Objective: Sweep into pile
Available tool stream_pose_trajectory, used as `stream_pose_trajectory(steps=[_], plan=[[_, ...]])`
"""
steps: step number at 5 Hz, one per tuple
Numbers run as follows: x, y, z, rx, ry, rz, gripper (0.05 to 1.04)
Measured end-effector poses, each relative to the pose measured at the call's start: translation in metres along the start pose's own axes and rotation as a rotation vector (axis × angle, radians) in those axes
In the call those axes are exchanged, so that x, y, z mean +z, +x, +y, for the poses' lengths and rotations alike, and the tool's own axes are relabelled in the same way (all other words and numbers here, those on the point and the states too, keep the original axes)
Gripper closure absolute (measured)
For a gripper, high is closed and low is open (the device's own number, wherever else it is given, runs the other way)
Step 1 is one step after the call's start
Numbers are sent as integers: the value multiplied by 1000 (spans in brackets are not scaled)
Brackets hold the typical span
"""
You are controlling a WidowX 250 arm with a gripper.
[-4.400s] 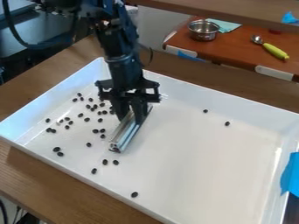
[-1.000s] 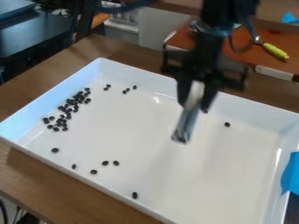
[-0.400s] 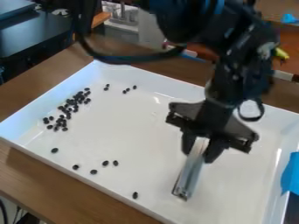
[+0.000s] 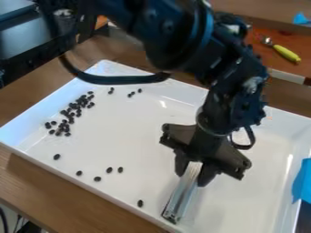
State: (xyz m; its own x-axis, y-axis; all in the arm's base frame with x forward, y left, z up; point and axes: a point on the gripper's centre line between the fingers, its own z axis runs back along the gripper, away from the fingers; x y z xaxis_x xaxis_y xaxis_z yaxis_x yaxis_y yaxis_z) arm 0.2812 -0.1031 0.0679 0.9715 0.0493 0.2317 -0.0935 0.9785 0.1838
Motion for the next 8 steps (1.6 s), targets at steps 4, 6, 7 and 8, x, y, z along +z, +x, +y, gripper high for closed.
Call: stream_pose_trajectory(steps=[4,6,7,8], plan=[[-12,3,50,-5,-11,18,722],[-20,8,82,2,-29,21,722],[-24,7,106,14,-28,27,722],[-24,5,122,6,-44,35,722]])
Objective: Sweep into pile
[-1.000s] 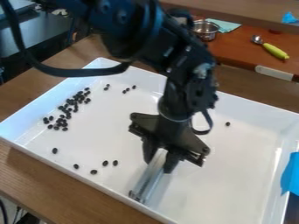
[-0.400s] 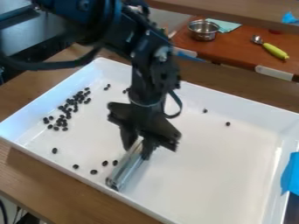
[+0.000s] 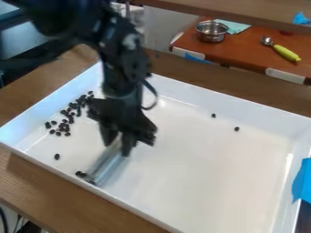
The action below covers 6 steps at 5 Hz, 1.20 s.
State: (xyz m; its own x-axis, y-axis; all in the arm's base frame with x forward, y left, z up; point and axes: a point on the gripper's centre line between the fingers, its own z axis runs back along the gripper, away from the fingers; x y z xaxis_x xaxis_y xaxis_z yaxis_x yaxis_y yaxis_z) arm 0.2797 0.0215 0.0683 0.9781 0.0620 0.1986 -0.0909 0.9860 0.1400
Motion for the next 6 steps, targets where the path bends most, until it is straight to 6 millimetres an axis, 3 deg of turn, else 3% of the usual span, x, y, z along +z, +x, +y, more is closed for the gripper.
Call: stream_pose_trajectory(steps=[3,4,6], plan=[[0,-6,42,19,-23,17,722],[3,-5,43,32,-19,3,722],[32,4,8,63,-113,15,722]])
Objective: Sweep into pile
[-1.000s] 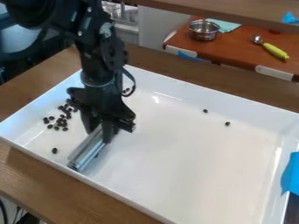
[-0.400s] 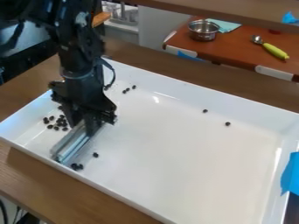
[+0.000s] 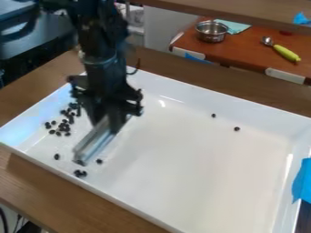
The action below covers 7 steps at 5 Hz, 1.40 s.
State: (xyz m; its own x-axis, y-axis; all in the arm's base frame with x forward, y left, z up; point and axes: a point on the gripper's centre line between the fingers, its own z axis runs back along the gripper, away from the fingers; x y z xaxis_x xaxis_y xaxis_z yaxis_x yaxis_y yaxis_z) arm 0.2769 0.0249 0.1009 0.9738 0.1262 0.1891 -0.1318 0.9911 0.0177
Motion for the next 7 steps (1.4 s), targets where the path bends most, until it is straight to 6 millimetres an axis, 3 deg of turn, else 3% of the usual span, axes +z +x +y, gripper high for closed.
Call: stream_pose_trajectory(steps=[1,2,3,5,7], plan=[[-1,9,-15,-6,25,-68,722],[-26,-4,-18,-43,69,-65,722],[-33,-7,-13,-59,99,-99,722],[-33,-10,18,-55,102,-41,722],[-35,0,58,-42,129,-15,722]])
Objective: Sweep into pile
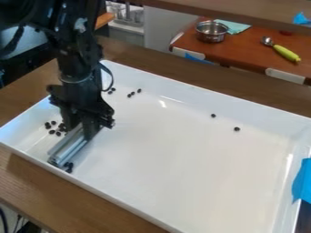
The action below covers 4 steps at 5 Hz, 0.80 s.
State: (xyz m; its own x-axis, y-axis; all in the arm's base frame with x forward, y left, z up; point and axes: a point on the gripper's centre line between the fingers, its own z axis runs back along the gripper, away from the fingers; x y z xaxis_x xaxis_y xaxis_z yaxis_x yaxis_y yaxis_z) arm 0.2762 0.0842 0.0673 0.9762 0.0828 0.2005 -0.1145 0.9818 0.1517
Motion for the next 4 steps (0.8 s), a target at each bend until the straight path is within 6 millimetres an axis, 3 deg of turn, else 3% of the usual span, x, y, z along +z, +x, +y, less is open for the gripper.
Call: stream_pose_trajectory(steps=[1,2,3,4], plan=[[-1,5,18,-3,14,-47,722],[1,-1,17,-20,-8,-44,722],[17,-8,5,18,-90,-2,722],[33,-1,-18,45,-139,3,722]])
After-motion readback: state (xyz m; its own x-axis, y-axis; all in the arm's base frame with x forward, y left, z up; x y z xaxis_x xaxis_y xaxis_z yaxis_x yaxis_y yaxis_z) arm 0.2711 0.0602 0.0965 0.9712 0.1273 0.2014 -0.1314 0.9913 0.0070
